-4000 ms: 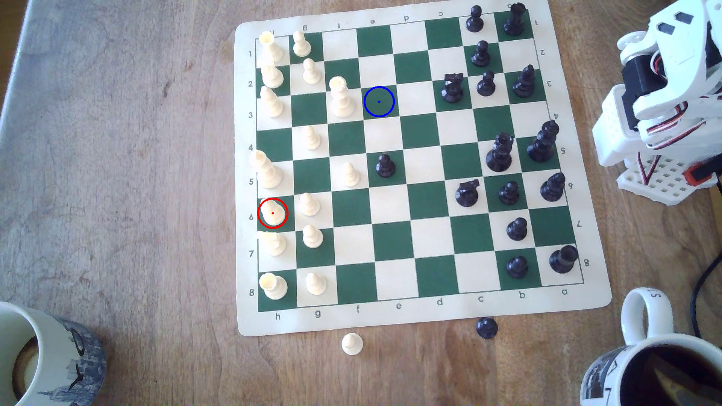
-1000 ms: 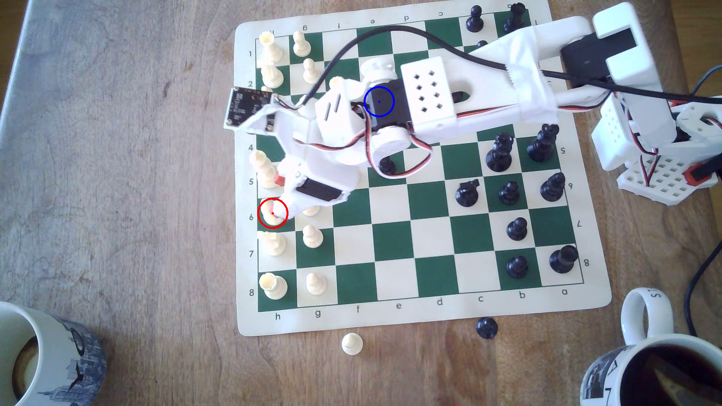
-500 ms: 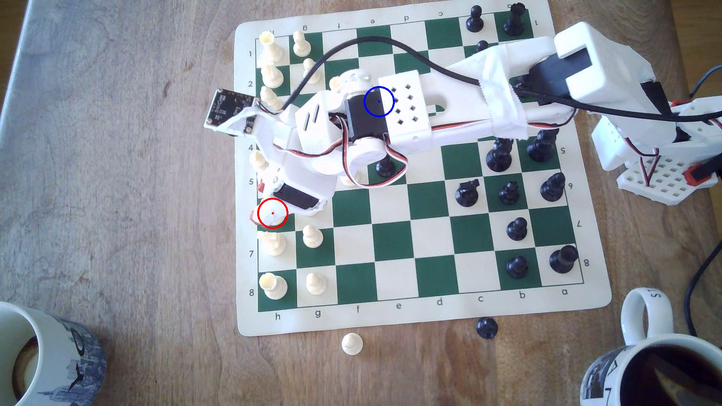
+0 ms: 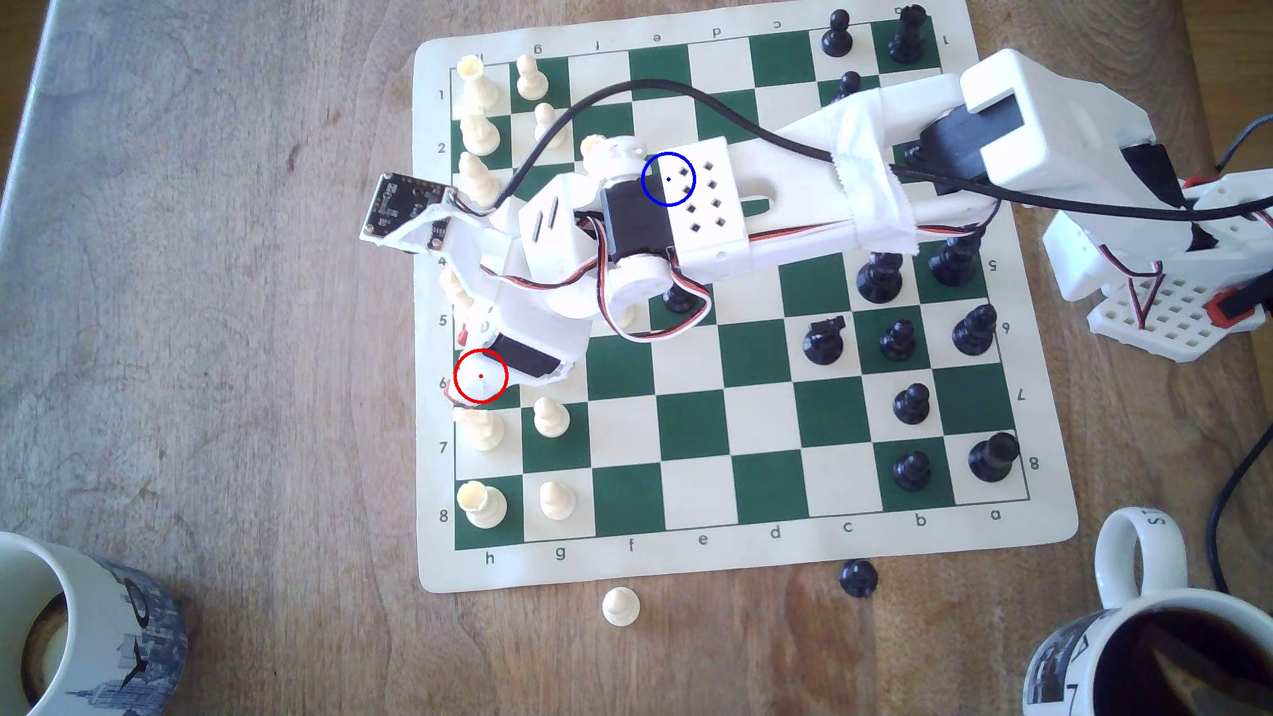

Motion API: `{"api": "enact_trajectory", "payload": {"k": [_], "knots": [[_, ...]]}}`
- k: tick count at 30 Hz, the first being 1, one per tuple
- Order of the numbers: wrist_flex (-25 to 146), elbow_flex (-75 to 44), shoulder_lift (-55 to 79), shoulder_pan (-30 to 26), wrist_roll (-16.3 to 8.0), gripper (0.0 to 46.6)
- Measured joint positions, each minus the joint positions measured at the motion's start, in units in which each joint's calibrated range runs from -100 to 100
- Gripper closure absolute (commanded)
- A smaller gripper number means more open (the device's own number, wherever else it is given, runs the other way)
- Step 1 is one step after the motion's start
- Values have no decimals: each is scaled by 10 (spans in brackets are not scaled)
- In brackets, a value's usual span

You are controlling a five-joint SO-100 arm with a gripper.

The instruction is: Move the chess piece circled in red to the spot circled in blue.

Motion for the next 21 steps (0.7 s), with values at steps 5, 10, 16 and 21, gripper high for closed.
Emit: {"api": "enact_trajectory", "payload": {"k": [5,10,16,21], "knots": [[0,-3,3,12,4,328],[0,-3,3,14,10,329],[-5,-21,28,14,10,332],[-5,-35,30,14,11,334]]}}
